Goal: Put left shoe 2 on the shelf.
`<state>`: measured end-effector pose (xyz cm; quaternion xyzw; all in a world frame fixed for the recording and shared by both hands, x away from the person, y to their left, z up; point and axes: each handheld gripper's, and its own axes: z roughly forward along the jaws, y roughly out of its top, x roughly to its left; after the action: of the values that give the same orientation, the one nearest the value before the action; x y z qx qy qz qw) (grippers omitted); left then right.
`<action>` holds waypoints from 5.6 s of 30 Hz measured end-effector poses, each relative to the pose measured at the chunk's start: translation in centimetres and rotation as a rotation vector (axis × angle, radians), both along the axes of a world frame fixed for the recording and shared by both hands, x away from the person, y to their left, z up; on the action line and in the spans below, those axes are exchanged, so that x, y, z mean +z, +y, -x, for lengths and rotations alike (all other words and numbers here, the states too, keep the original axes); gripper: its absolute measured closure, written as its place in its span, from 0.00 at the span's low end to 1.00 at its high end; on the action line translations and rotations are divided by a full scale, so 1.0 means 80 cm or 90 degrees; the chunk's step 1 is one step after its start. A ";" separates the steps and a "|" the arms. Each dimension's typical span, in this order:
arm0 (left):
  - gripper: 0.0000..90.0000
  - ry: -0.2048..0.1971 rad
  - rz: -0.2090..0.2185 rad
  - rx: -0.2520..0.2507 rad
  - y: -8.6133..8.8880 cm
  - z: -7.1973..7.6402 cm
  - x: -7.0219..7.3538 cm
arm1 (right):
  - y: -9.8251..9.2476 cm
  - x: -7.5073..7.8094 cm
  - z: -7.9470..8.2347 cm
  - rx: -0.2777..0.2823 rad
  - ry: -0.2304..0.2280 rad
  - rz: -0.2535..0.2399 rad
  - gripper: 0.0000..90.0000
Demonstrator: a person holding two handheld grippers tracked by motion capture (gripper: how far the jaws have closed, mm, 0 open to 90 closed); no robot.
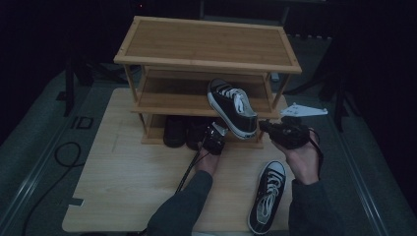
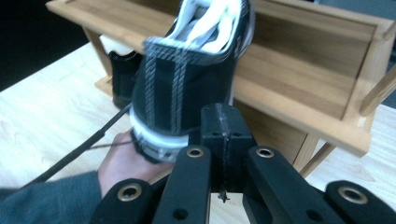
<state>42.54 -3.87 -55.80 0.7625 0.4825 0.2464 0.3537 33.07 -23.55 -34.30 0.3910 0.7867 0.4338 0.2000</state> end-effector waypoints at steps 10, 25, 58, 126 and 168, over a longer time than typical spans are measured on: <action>1.00 0.001 0.002 0.001 0.000 0.000 0.000 | 0.002 -0.018 0.019 0.033 0.019 0.011 1.00; 1.00 0.002 0.004 0.002 0.001 0.000 0.000 | 0.012 -0.023 0.021 0.044 0.023 0.022 1.00; 1.00 -0.001 -0.003 0.006 -0.001 0.001 0.000 | 0.049 -0.029 0.005 0.069 0.015 0.017 1.00; 1.00 0.002 -0.001 0.015 -0.001 0.003 0.001 | 0.107 -0.040 -0.045 0.072 -0.028 0.050 1.00; 1.00 -0.001 0.001 0.017 -0.002 0.003 0.000 | 0.138 -0.046 -0.077 0.061 -0.045 0.058 1.00</action>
<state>42.26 -4.00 -55.77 0.7556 0.4927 0.2514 0.3510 39.22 -12.52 -38.00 0.3278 0.8161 0.4199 0.2240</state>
